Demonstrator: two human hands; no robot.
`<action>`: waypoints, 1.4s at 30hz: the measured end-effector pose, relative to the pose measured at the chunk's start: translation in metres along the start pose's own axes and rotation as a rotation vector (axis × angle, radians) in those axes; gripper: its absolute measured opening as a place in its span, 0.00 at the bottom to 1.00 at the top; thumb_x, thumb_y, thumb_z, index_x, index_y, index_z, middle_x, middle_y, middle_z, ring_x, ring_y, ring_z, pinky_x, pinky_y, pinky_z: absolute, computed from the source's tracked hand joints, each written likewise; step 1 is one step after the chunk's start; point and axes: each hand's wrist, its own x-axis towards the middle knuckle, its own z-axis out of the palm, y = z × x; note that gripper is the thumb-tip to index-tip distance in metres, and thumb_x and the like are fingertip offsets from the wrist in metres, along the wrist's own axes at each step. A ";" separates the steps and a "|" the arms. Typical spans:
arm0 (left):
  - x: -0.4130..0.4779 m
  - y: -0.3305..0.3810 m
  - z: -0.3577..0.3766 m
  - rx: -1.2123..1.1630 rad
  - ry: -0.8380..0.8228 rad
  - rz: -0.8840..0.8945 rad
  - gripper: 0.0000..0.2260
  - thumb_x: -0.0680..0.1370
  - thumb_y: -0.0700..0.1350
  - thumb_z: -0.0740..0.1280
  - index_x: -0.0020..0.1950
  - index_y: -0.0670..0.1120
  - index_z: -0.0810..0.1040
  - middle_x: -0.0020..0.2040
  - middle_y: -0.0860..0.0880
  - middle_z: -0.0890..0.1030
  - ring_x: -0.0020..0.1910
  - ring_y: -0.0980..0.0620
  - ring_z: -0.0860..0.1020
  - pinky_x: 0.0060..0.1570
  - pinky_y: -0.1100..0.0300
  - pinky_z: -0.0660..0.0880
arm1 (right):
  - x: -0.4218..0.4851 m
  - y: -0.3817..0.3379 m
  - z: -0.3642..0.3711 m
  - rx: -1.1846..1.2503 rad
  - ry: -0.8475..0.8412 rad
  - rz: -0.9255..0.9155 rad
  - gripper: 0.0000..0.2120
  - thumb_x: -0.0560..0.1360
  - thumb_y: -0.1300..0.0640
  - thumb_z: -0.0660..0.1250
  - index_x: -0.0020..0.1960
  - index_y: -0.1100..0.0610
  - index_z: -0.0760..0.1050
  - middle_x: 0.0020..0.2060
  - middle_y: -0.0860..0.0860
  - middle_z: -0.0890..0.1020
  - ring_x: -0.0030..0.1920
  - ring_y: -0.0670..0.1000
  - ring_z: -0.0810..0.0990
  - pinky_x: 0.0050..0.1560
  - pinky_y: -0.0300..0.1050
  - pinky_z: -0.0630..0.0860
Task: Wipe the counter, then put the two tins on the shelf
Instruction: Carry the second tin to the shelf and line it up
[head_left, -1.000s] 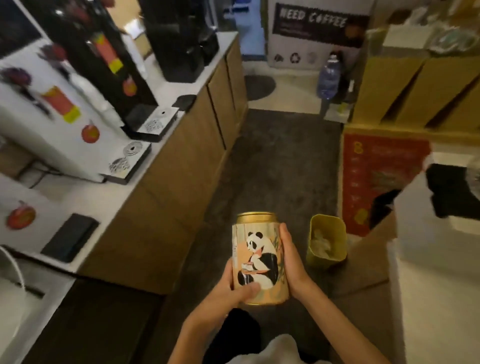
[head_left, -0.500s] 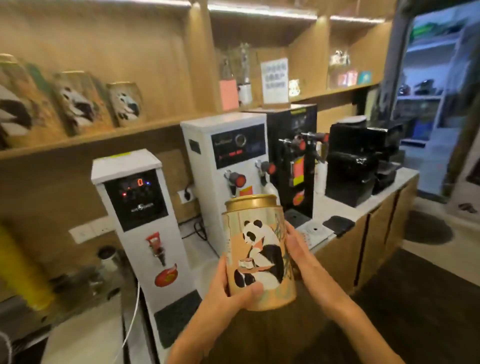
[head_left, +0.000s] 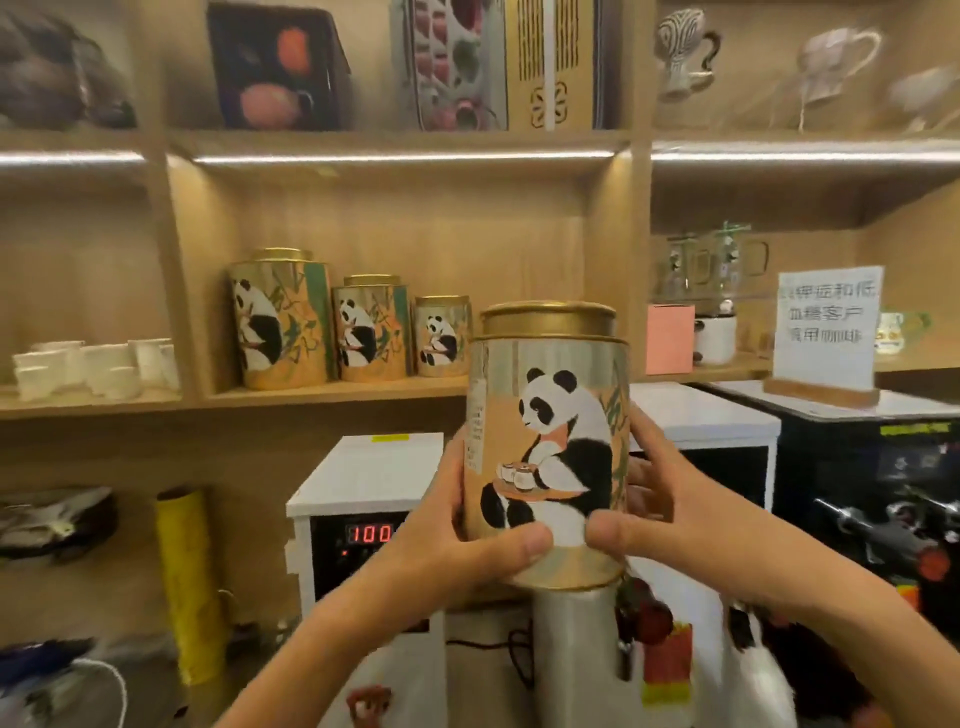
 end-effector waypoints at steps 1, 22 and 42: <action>0.017 0.003 -0.010 0.040 -0.007 0.011 0.43 0.63 0.59 0.78 0.71 0.69 0.57 0.62 0.66 0.78 0.62 0.62 0.78 0.54 0.69 0.77 | 0.019 0.000 -0.012 -0.022 -0.001 -0.017 0.50 0.61 0.41 0.79 0.65 0.19 0.45 0.53 0.25 0.80 0.58 0.35 0.81 0.48 0.27 0.77; 0.384 -0.124 -0.128 0.416 0.202 -0.191 0.31 0.74 0.51 0.74 0.74 0.49 0.65 0.68 0.48 0.75 0.58 0.53 0.73 0.60 0.56 0.68 | 0.369 0.134 -0.196 -0.024 0.056 0.236 0.47 0.68 0.62 0.79 0.77 0.46 0.55 0.51 0.43 0.77 0.52 0.46 0.79 0.49 0.42 0.80; 0.434 -0.180 -0.137 0.542 0.333 -0.280 0.27 0.78 0.48 0.69 0.75 0.48 0.64 0.72 0.47 0.73 0.72 0.47 0.70 0.65 0.55 0.67 | 0.449 0.218 -0.210 0.060 0.001 0.188 0.51 0.65 0.58 0.80 0.78 0.48 0.53 0.60 0.47 0.73 0.58 0.49 0.74 0.62 0.44 0.73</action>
